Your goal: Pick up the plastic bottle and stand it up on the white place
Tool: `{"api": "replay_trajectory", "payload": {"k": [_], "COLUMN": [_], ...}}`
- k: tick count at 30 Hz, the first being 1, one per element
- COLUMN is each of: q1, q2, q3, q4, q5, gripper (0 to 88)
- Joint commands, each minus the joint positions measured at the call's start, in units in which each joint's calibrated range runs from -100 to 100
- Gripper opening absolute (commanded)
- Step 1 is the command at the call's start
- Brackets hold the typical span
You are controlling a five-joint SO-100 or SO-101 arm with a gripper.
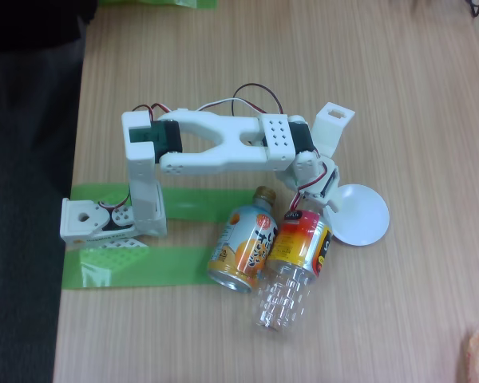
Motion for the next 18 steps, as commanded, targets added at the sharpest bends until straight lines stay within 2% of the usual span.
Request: {"api": "replay_trajectory", "payload": {"k": [1, 18], "q1": [-0.2, -1.1], "q2": [-0.1, -0.1], "q3": [-2.0, -1.9], "q4": [-0.4, 0.3], "q5": [0.2, 0.2], "gripper": [24.8, 25.0]}}
